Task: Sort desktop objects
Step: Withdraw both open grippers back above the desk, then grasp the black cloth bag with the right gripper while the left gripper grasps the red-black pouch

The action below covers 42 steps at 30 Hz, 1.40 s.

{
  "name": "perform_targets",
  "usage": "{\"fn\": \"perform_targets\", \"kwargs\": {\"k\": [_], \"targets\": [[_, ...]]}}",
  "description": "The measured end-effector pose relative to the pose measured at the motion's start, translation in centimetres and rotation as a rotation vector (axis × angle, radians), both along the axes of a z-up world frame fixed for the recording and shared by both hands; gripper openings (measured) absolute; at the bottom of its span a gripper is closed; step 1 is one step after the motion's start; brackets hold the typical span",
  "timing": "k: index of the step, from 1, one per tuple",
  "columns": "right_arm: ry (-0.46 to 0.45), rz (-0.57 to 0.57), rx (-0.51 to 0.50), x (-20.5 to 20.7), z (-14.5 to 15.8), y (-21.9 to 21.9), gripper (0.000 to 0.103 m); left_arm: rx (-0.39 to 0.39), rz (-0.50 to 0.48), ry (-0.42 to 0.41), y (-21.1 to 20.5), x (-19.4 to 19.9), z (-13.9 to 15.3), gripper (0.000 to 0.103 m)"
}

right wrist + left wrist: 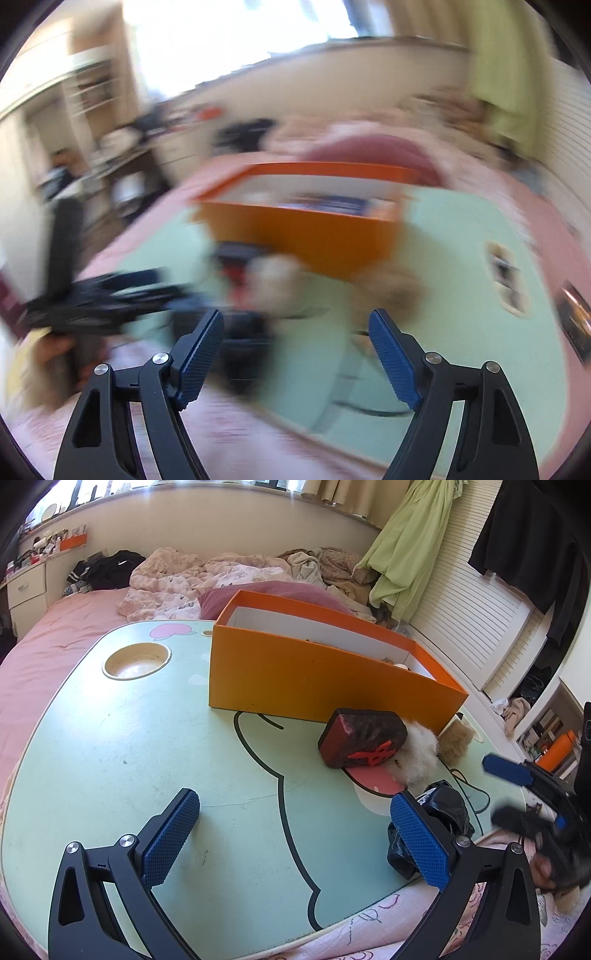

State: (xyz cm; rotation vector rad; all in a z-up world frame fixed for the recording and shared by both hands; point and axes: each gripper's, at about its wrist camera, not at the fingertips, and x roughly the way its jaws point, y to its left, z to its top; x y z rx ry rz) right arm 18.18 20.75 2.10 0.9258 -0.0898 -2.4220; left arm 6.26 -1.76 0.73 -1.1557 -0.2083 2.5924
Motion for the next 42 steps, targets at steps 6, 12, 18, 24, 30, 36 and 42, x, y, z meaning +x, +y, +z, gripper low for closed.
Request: {"fn": "perform_targets", "kwargs": {"k": [6, 12, 18, 24, 30, 36, 42], "targets": [[-0.053, 0.148, 0.215, -1.5, -1.6, -5.9, 0.082, 0.024, 0.000, 0.004, -0.3, -0.1, 0.0, 0.103], [-0.062, 0.138, 0.198, -2.3, -2.2, -5.8, 0.042, 0.014, 0.000, 0.004, -0.3, -0.1, 0.0, 0.103], [-0.008, 0.077, -0.047, -0.5, -1.0, -0.6, 0.029, 0.042, 0.006, 0.009, -0.6, 0.1, 0.0, 0.103], [0.005, -0.119, -0.202, -0.6, -0.8, 3.2, 0.029, 0.029, -0.028, 0.039, 0.8, -0.3, 1.5, 0.103], [0.018, -0.159, -0.177, -0.6, -0.4, 3.4, 0.029, -0.083, -0.094, 0.059, 5.3, -2.6, 3.0, 0.100], [-0.010, -0.159, -0.200, -0.6, -1.1, 4.7, 0.029, -0.117, -0.071, -0.013, 6.2, -6.1, 2.0, 0.075], [-0.014, -0.159, -0.205, -0.3, -1.1, 4.8, 0.029, -0.186, -0.053, -0.058, 6.0, -5.9, 0.2, 0.061]]}}
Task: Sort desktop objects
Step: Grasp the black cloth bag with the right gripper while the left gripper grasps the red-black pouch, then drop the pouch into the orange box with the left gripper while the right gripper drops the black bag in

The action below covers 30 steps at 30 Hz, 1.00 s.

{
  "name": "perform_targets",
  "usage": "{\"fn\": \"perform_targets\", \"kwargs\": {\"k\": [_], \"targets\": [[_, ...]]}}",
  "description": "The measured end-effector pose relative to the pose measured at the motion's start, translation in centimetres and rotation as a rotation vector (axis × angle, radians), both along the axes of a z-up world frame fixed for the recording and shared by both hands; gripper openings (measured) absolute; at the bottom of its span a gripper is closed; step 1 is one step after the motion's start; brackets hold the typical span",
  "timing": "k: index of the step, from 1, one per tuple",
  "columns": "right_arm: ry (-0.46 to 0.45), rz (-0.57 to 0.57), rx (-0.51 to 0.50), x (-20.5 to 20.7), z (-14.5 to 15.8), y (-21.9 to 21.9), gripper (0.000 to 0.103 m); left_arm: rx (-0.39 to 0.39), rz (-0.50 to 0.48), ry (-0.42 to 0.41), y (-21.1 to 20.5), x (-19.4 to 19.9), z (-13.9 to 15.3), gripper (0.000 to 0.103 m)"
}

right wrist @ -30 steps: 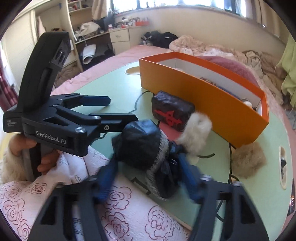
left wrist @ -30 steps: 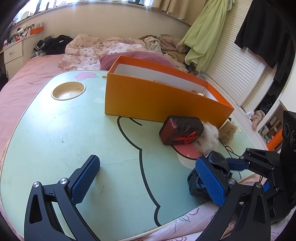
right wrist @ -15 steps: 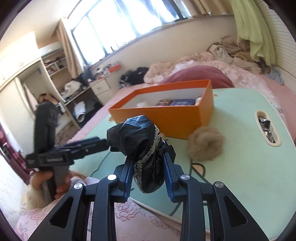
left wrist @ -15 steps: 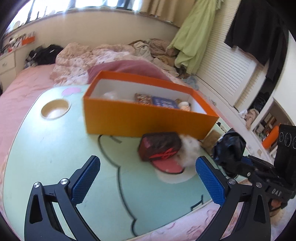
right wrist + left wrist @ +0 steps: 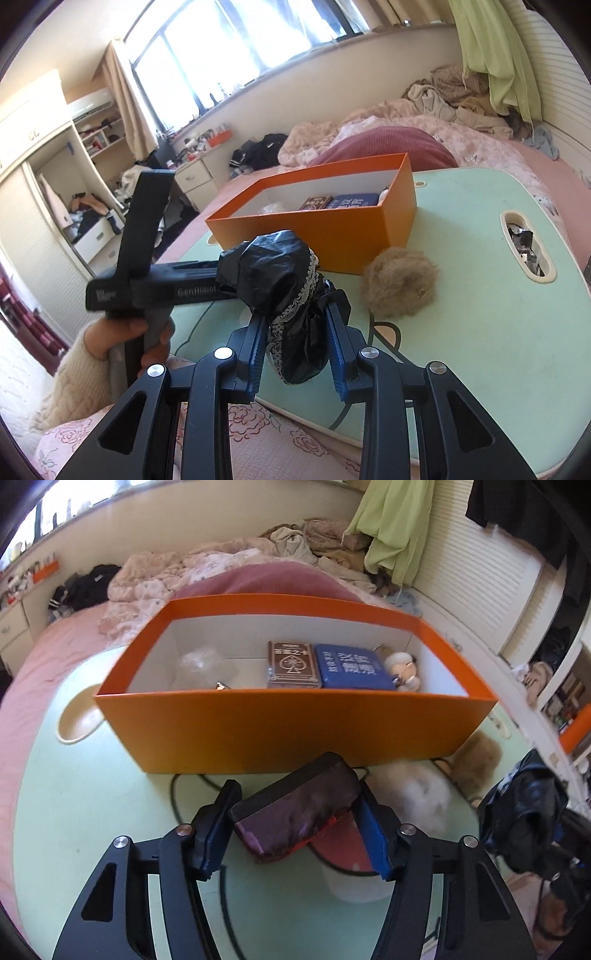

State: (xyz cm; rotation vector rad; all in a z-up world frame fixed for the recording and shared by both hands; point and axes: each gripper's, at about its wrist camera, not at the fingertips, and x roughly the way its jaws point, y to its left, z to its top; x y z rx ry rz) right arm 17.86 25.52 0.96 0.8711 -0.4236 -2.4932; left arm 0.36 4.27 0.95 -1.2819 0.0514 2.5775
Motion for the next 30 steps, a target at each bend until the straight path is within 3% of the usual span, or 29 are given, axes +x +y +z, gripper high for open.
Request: {"fn": "perform_targets", "kwargs": {"k": [4, 9, 12, 17, 19, 20, 21, 23, 26, 30], "targets": [[0.009, -0.003, 0.003, 0.2, 0.1, 0.1, 0.029, 0.069, -0.019, 0.036, -0.9, 1.2, 0.5, 0.060], [0.048, -0.021, -0.012, -0.1, 1.5, 0.3, 0.029, 0.122, -0.041, 0.115, -1.7, 2.9, 3.5, 0.061], [0.097, -0.045, -0.051, -1.5, 4.1, 0.4, 0.029, 0.127, -0.047, 0.148, -1.6, 1.8, 6.0, 0.061], [0.133, -0.117, 0.017, -6.6, 7.6, -0.7, 0.031, 0.102, 0.012, 0.156, -1.2, -3.3, 8.0, 0.061], [0.107, -0.164, 0.061, -9.2, 7.4, -0.9, 0.038, 0.053, 0.106, 0.134, -1.4, -5.5, 7.4, 0.061], [0.090, -0.195, 0.113, -10.5, 6.9, -1.0, 0.056, 0.038, 0.130, 0.119, -1.5, -6.0, 7.1, 0.061], [0.073, -0.220, 0.159, -11.3, 6.3, -1.1, 0.064, 0.035, 0.138, 0.107, -1.7, -6.2, 6.8, 0.061], [0.057, -0.260, 0.200, -11.6, 5.2, -0.6, 0.064, 0.060, 0.127, 0.118, -2.3, -5.4, 6.5, 0.063], [0.084, -0.263, 0.148, -9.5, 4.5, 0.5, 0.066, 0.035, 0.171, 0.178, -3.2, -3.3, 6.3, 0.084], [0.075, -0.237, 0.208, -5.9, 4.1, -0.3, 0.078, -0.002, 0.136, 0.132, -3.1, -1.0, 5.6, 0.084]]}}
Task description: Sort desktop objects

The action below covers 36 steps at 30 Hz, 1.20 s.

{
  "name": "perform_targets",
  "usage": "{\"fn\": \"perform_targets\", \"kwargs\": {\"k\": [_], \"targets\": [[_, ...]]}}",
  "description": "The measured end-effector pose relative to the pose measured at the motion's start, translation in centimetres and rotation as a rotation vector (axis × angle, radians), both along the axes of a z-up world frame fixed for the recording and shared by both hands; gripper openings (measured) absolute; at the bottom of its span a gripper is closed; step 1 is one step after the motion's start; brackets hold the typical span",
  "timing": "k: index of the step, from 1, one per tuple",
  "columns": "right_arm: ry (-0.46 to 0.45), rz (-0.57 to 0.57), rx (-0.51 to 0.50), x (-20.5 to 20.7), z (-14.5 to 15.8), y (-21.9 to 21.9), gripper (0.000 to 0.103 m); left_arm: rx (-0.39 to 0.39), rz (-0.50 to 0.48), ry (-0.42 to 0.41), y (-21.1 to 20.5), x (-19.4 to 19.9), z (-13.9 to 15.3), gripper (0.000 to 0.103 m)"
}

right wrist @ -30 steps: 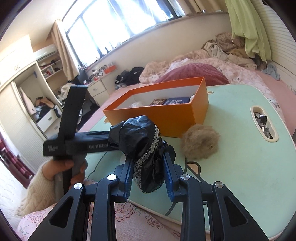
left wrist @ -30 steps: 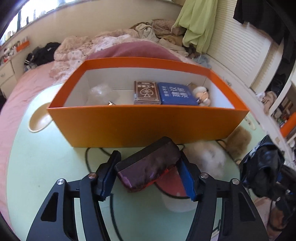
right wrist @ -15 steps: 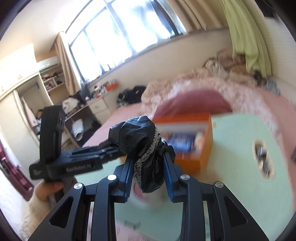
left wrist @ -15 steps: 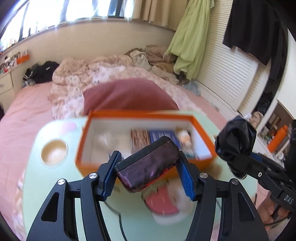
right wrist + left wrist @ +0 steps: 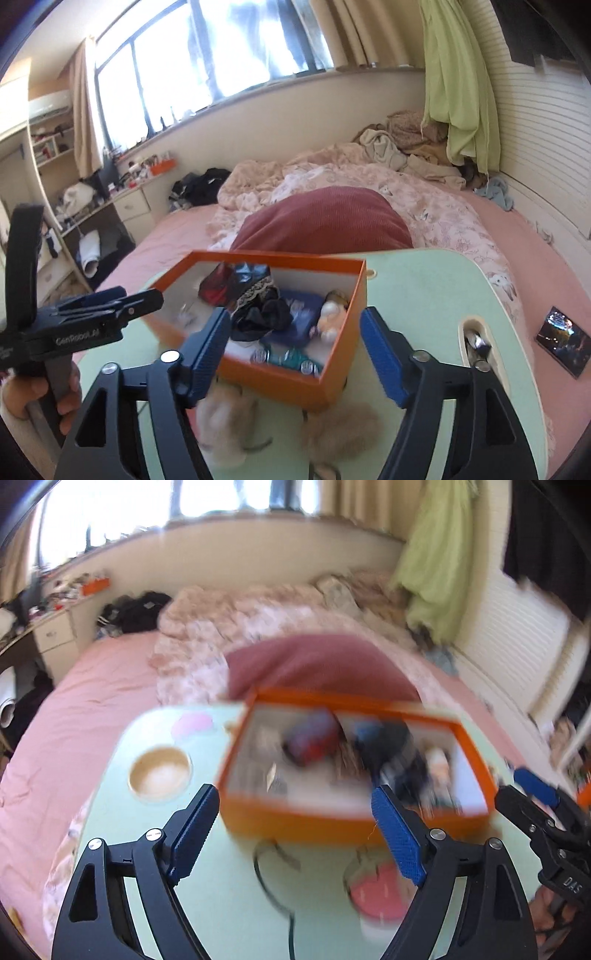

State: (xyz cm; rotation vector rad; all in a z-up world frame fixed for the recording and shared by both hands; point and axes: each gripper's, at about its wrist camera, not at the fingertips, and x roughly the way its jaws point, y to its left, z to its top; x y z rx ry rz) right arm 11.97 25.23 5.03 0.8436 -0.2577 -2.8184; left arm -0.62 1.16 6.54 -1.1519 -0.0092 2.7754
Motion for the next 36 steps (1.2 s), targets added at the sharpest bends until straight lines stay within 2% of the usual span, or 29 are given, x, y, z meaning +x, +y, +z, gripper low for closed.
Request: {"fn": "perform_targets", "kwargs": {"k": [4, 8, 10, 11, 12, 36], "targets": [[-0.111, 0.018, 0.074, 3.5, -2.2, -1.0, 0.082, -0.026, -0.066, -0.076, 0.8, 3.5, -2.5, 0.084], [-0.250, 0.027, 0.137, 3.8, -5.0, -1.8, 0.082, -0.048, -0.047, -0.148, 0.9, 4.4, -5.6, 0.085], [-0.308, 0.038, 0.167, 3.2, -6.2, -2.3, 0.086, -0.071, -0.016, -0.134, 0.8, 4.7, -6.1, 0.092], [-0.312, 0.039, 0.196, 3.0, -6.4, -2.5, 0.094, -0.083, -0.010, -0.135, 0.9, 4.7, -6.2, 0.097], [-0.320, 0.041, 0.204, 2.8, -6.6, -2.6, 0.097, -0.098, -0.010, -0.146, 1.0, 4.5, -6.3, 0.103], [-0.324, 0.052, 0.205, 3.3, -6.4, -2.6, 0.101, -0.090, -0.024, -0.136, 0.8, 4.4, -6.6, 0.103]]}}
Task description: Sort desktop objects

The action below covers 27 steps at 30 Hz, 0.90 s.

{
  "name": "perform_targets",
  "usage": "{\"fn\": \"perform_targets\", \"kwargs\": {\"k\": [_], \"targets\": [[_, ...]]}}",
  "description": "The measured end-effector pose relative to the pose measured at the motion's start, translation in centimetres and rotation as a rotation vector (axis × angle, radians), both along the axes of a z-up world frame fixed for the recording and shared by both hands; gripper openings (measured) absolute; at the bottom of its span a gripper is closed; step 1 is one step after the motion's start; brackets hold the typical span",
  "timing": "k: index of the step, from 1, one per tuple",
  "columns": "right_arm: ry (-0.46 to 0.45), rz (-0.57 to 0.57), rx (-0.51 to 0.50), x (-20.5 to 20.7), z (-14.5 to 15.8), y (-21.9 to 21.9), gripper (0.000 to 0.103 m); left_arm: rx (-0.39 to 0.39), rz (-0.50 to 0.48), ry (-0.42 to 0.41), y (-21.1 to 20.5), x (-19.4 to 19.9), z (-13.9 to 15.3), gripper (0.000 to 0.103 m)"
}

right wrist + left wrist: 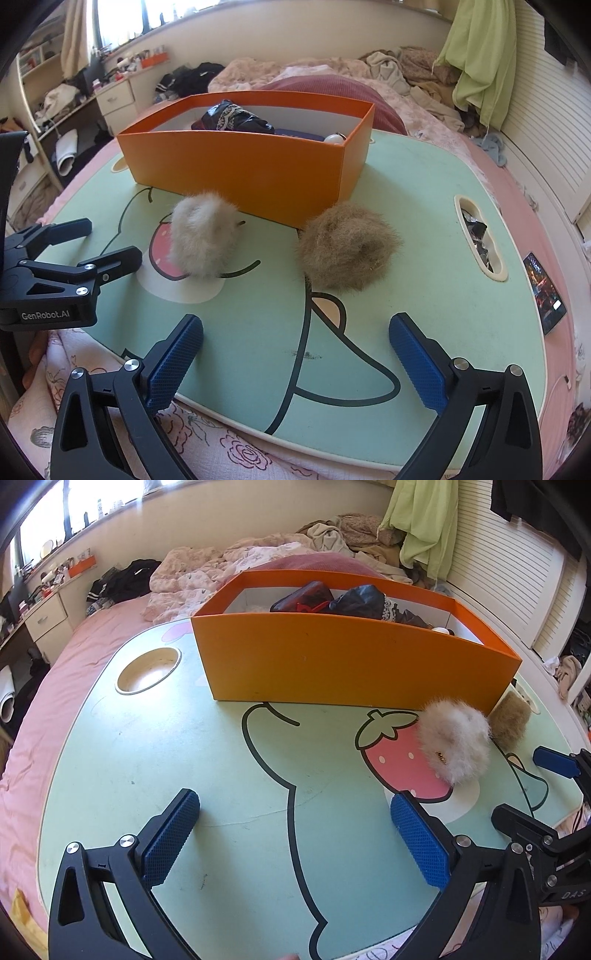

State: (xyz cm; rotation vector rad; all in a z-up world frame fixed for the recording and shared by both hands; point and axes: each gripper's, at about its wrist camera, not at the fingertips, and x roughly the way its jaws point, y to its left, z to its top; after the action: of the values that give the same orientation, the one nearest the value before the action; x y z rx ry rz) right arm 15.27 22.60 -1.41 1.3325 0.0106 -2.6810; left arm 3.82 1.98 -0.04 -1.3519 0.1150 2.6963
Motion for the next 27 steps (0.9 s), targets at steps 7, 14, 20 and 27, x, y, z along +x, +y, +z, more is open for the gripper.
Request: {"fn": "perform_targets", "kwargs": {"k": [7, 14, 20, 27], "targets": [[-0.002, -0.005, 0.001, -0.05, -0.01, -0.14, 0.102, 0.000, 0.000, 0.000, 0.00, 0.03, 0.01, 0.103], [-0.003, -0.008, 0.000, -0.13, -0.11, -0.13, 0.103, 0.000, -0.001, 0.000, 0.00, 0.04, 0.02, 0.103], [-0.002, -0.008, -0.002, -0.10, -0.09, -0.13, 0.103, 0.000, -0.001, 0.000, 0.00, 0.08, 0.04, 0.103], [0.011, -0.009, -0.058, 0.14, 0.08, 0.35, 0.103, 0.000, -0.001, 0.000, 0.00, 0.08, 0.03, 0.103]]}}
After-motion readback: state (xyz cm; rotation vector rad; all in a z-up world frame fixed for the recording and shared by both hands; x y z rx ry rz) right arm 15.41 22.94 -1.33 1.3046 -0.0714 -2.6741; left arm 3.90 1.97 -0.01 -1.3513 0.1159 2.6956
